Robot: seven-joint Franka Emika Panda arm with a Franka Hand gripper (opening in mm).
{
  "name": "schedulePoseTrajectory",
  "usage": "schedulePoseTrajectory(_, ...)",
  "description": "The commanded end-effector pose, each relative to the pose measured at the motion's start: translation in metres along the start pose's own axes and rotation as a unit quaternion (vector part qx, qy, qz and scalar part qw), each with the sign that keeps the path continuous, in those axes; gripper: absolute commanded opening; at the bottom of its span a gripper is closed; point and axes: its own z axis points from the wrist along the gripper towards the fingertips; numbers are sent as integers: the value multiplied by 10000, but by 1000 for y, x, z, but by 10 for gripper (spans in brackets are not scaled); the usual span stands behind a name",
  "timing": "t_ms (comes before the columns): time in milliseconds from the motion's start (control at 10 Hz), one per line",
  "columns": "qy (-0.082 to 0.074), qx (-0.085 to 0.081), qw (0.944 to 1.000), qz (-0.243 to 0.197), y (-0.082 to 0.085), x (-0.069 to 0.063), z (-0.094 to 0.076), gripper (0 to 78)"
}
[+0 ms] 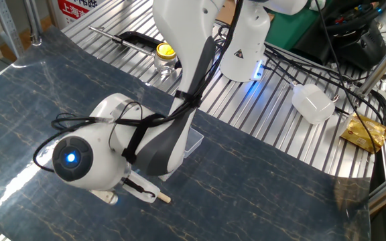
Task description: Insert a medium pipette tip into the holder for medium pipette tips
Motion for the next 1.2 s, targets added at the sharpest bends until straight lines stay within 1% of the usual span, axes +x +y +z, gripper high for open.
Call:
schedulePoseTrajectory(100, -541, -38, 9981, 290, -3, 11, -25, 12)
schedulePoseTrajectory(200, -665, -51, 9971, 353, -4, 13, -29, 12)
schedulePoseTrajectory(400, -796, -120, 9957, 449, -4, 17, -35, 12)
schedulePoseTrajectory(500, -922, -144, 9943, 523, -4, 19, -37, 12)
schedulePoseTrajectory(600, -1001, -214, 9929, 600, -3, 21, -40, 12)
schedulePoseTrajectory(1000, -1073, -344, 9910, 724, -1, 27, -45, 12)
schedulePoseTrajectory(1100, -1148, -531, 9890, 770, -1, 29, -47, 12)
schedulePoseTrajectory(1200, -1245, -531, 9877, 786, -1, 30, -48, 12)
